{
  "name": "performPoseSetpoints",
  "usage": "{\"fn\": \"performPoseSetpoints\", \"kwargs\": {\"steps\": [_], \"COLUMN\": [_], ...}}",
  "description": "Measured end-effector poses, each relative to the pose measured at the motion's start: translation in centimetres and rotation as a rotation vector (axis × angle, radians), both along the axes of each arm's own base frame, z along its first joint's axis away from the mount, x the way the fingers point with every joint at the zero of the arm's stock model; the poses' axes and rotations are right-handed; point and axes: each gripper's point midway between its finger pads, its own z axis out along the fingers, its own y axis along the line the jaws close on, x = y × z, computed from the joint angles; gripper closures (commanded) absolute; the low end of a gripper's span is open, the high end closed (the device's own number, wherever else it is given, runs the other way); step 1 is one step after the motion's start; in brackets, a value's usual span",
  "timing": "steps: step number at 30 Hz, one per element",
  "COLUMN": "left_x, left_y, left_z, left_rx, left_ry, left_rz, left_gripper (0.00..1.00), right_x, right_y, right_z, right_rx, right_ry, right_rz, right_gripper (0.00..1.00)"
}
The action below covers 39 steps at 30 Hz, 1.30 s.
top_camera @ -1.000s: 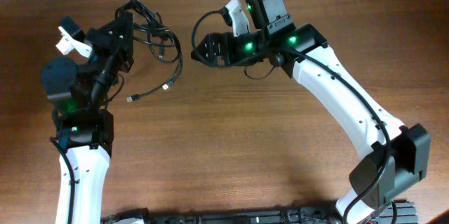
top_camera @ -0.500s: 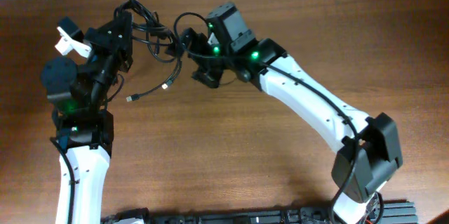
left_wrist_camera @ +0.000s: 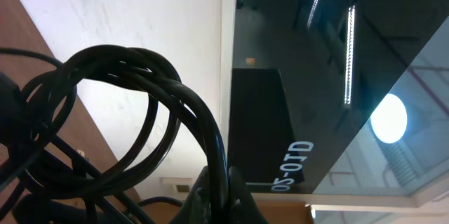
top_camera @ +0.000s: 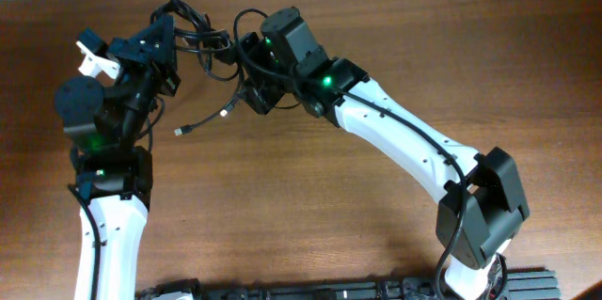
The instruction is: Untangle cables
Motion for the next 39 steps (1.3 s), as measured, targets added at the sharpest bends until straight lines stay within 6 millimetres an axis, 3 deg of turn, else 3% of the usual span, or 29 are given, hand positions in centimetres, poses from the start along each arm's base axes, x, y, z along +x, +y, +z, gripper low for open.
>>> {"fn": "performPoseSetpoints", "kwargs": {"steps": [5, 8, 12, 16, 21, 30, 39], "left_x": [-0.1, -0.2, -0.4, -0.5, -0.6, -1.0, -1.0], "left_y": [-0.9, -1.1, -1.2, -1.2, -1.2, -1.7, -1.7], "left_z": [0.8, 1.6, 3.1, 3.7, 3.8, 5.0, 5.0], "left_rx": [-0.042, -0.076, -0.102, -0.113, -0.118, -0.120, -0.120], "left_ry": [-0.019, -0.038, -0.091, -0.112, -0.116, -0.163, -0.166], "left_rz": [-0.024, -0.032, -0.041, -0.044, -0.046, -0.076, -0.077], "left_gripper": [1.00, 1.00, 1.00, 1.00, 1.00, 1.00, 1.00], "right_x": [-0.2, -0.4, -0.2, 0.2, -0.9, -1.6, -1.5], "right_y": [-0.2, -1.0, -1.6, -2.0, -3.5, -7.5, -10.2], "right_z": [-0.7, -2.0, -3.0, -3.7, -5.8, -8.5, -9.5], "right_rx": [-0.032, -0.087, -0.129, -0.216, -0.383, -0.673, -0.847], "right_ry": [0.014, 0.044, 0.049, -0.064, -0.134, -0.211, -0.235], "right_rz": [-0.018, -0.042, -0.063, 0.007, 0.135, 0.255, 0.280], "right_gripper": [0.27, 0.43, 0.44, 0.31, 0.18, 0.14, 0.11]}}
